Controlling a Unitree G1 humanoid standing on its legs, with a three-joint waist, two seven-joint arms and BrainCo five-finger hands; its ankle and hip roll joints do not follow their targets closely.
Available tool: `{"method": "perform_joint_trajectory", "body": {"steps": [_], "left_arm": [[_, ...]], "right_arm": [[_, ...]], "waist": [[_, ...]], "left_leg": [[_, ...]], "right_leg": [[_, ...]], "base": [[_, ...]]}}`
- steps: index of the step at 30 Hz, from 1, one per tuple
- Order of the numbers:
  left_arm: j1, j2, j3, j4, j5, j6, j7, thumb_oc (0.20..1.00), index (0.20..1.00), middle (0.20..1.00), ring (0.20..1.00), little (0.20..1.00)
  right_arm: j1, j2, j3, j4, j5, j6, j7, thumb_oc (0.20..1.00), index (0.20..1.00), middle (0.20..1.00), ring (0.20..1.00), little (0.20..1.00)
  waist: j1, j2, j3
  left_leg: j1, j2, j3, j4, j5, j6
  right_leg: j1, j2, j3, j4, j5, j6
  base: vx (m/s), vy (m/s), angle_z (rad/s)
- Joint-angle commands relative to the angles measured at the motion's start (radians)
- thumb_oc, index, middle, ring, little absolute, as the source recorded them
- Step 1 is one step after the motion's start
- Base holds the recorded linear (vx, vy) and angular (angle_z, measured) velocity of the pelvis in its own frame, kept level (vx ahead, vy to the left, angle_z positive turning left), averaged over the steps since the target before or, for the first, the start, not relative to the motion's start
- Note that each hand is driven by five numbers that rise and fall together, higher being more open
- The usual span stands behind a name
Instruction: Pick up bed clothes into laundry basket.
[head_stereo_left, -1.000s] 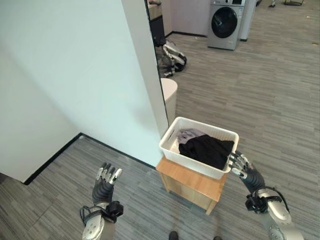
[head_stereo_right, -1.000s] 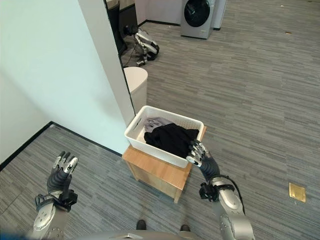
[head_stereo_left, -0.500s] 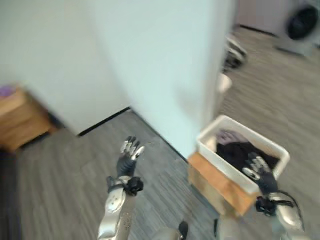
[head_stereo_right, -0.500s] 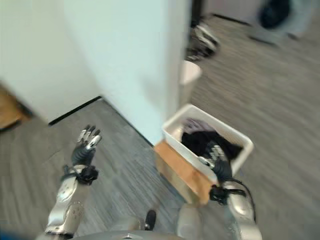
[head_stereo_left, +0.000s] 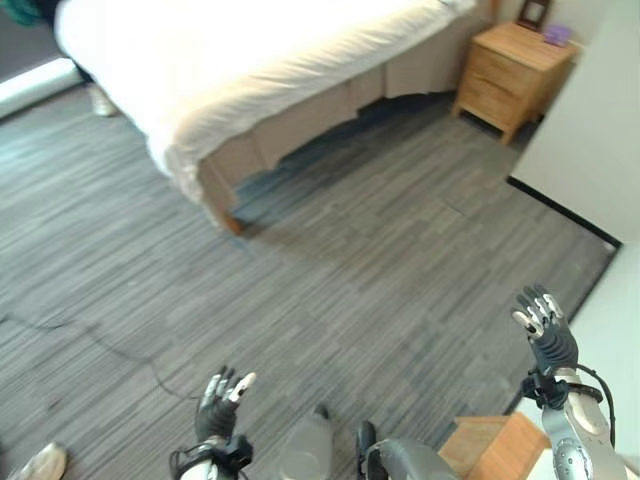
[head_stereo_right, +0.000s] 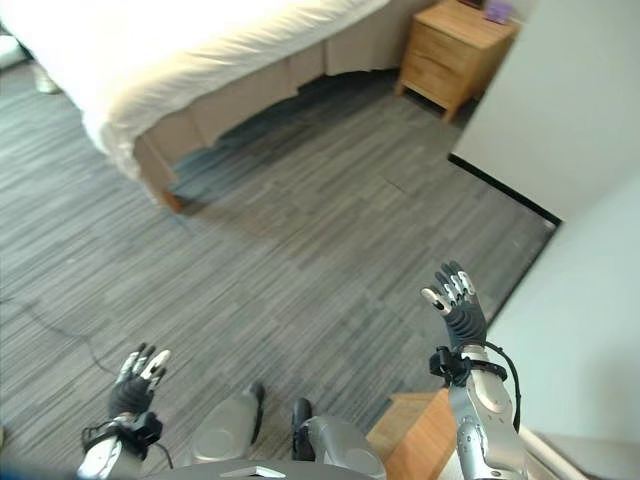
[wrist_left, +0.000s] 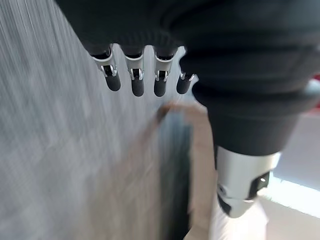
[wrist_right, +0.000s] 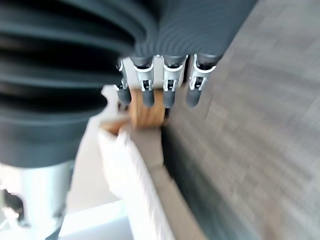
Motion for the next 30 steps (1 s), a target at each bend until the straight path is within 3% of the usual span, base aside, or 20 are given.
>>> {"method": "perform_joint_trajectory", "body": {"steps": [1, 3, 6, 8, 15, 30], "left_arm": [[-0.128, 0.051, -0.013, -0.073, 0.005, -0.056, -0.028, 1.0, 1.0, 1.0, 1.0, 1.0], [-0.152, 0.061, -0.036, -0.076, 0.022, -0.06, -0.024, 1.0, 1.0, 1.0, 1.0, 1.0], [-0.141, 0.057, -0.057, -0.1, 0.041, -0.062, -0.033, 1.0, 1.0, 1.0, 1.0, 1.0], [-0.124, 0.049, -0.051, -0.102, 0.045, -0.061, -0.018, 1.0, 1.0, 1.0, 1.0, 1.0], [-0.092, 0.052, -0.026, -0.094, 0.081, -0.062, 0.017, 1.0, 1.0, 1.0, 1.0, 1.0], [-0.087, 0.043, -0.053, -0.076, 0.073, -0.058, 0.019, 1.0, 1.0, 1.0, 1.0, 1.0]], "right_arm": [[0.076, -0.016, -0.064, -0.032, 0.02, -0.055, -0.009, 1.0, 1.0, 1.0, 1.0, 1.0], [0.084, 0.004, -0.079, -0.015, 0.031, -0.062, -0.017, 1.0, 1.0, 1.0, 1.0, 1.0], [0.089, 0.014, -0.067, -0.005, 0.02, -0.052, -0.009, 1.0, 1.0, 1.0, 1.0, 1.0], [0.073, 0.027, -0.035, 0.008, 0.011, -0.043, -0.007, 1.0, 1.0, 1.0, 1.0, 1.0], [0.059, 0.029, 0.05, -0.006, 0.003, -0.015, 0.021, 1.0, 1.0, 1.0, 1.0, 1.0], [0.059, 0.015, 0.053, 0.0, -0.035, -0.01, 0.012, 1.0, 1.0, 1.0, 1.0, 1.0]], "waist": [[-0.102, 0.055, -0.093], [-0.133, 0.071, -0.104], [-0.137, 0.108, -0.123], [-0.123, 0.116, -0.135], [-0.079, 0.101, -0.147], [-0.071, 0.075, -0.163]], "left_leg": [[0.034, 0.072, 0.078, -0.11, 0.088, 0.035], [0.072, 0.078, 0.127, -0.174, 0.059, 0.022], [0.12, 0.05, 0.089, -0.387, 0.109, 0.014], [0.139, 0.041, 0.065, -0.435, 0.121, 0.02], [0.136, 0.013, 0.066, -0.442, 0.127, 0.04], [0.167, 0.009, 0.104, -0.443, 0.115, 0.05]], "right_leg": [[0.048, -0.157, -0.149, -0.088, -0.058, 0.156], [0.044, -0.186, -0.235, -0.078, -0.054, 0.166], [0.041, -0.195, -0.283, -0.062, -0.033, 0.184], [0.035, -0.198, -0.283, -0.074, -0.011, 0.196], [0.042, -0.209, -0.268, -0.112, 0.027, 0.215], [0.082, -0.211, -0.254, -0.142, 0.038, 0.236]], "base": [[-0.2, 0.061, 1.39], [-0.14, 0.118, 1.59], [-0.07, 0.177, 1.23], [-0.06, 0.15, 0.04], [-0.04, 0.099, -0.28], [0.01, 0.017, -0.12]]}}
